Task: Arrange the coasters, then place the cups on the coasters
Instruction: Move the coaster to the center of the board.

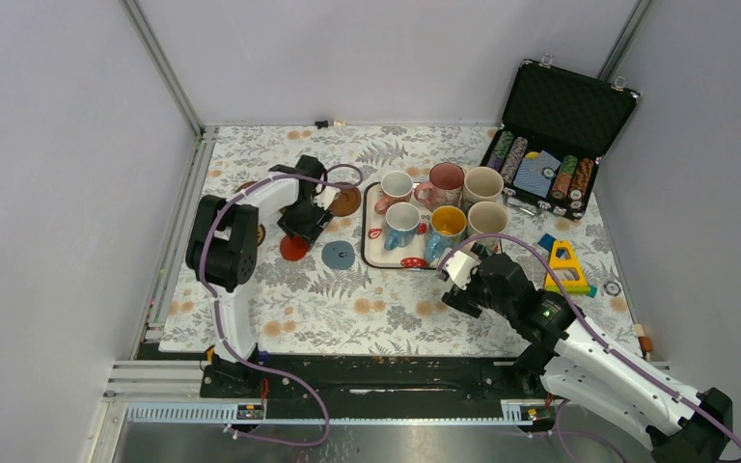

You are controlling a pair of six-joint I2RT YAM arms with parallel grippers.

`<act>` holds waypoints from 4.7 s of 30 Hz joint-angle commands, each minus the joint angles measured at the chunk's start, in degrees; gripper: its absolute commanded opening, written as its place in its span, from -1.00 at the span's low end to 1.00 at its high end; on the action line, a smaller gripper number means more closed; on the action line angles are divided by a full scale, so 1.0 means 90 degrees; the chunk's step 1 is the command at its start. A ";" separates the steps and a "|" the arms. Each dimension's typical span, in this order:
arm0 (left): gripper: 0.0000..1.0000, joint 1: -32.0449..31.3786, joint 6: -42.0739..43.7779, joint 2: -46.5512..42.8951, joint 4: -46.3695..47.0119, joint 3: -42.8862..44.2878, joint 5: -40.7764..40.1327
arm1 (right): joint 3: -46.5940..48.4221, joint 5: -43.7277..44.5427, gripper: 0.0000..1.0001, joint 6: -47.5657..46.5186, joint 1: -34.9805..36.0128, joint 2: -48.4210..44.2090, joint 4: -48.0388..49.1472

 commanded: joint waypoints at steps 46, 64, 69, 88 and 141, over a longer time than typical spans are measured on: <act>0.43 0.0067 -0.0015 0.0107 0.0020 0.0077 0.0160 | 0.0060 -0.0055 0.85 0.0032 -0.0052 0.0024 0.0096; 0.42 0.0295 0.0103 -0.0263 -0.0021 -0.0356 0.0526 | 0.0074 -0.0039 0.85 0.0032 -0.0048 0.0051 0.0091; 0.42 0.0297 0.0081 -0.0448 -0.0005 -0.0383 0.0636 | 0.0066 -0.0037 0.85 0.0032 -0.0049 0.0052 0.0092; 0.77 0.0337 -0.0114 0.0160 -0.0295 0.0254 0.1116 | 0.0056 -0.0035 0.85 0.0012 -0.0049 0.0065 0.0103; 0.97 0.1630 -0.0112 -0.0897 -0.0068 0.0517 0.0503 | 0.0091 -0.0174 0.84 0.0062 -0.0049 -0.0062 0.0093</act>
